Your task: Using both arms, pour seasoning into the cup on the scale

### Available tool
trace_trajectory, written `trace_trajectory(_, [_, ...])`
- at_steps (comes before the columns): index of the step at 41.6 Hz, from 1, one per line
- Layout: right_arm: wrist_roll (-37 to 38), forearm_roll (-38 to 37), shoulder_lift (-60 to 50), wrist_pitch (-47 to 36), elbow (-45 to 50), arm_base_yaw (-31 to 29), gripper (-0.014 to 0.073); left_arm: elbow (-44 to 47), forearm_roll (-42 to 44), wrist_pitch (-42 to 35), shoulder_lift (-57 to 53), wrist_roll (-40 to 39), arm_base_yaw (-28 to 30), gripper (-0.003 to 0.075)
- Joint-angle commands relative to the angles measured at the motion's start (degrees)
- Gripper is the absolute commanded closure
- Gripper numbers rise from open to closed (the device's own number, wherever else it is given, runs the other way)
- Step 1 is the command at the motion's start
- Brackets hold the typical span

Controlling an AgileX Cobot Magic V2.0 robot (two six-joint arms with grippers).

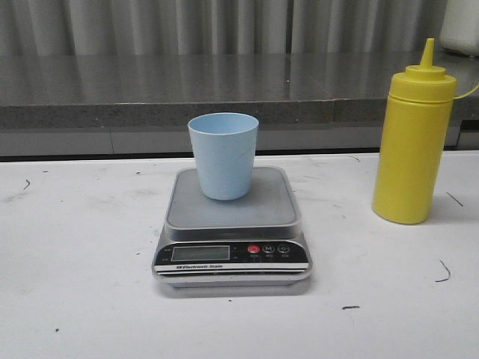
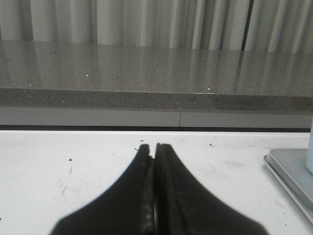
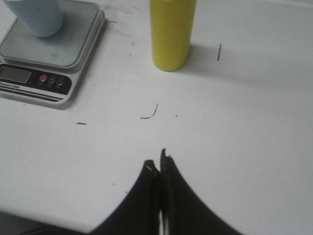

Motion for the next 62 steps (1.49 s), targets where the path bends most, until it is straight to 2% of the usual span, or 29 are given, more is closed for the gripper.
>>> trace_trajectory(1, [-0.85, -3.84, -1.76, -7.11, 0.67, -0.92, 0.0713, 1.28, -0.49, -5.41, -0.99, -0.14, -0.12, 0.0740])
trace_trajectory(11, [-7.44, -1.12, -12.69, -28.53, 15.88, -8.46, 0.0711, 1.28, -0.49, -5.41, -0.99, -0.14, -0.12, 0.0740])
trace_trajectory(22, [-7.95, 1.84, -23.27, -33.58, 28.22, -16.64, 0.0711, 1.28, -0.49, -5.41, -0.99, -0.14, -0.12, 0.0740])
trace_trajectory(28, [-7.95, 1.84, -26.18, -40.89, 32.93, -19.56, 0.0712, 1.28, -0.49, -5.41, -0.99, -0.14, -0.12, 0.0740])
trace_trajectory(37, [-7.90, 1.79, -26.58, -55.69, 40.33, -19.90, 0.0716, 1.28, -0.49, -5.41, -0.99, -0.14, -0.12, 0.0740])
trace_trajectory(62, [-7.82, 2.40, -26.53, -57.87, 40.03, -19.90, 0.0716, 1.28, -0.49, -5.41, -0.99, -0.14, -0.12, 0.0740])
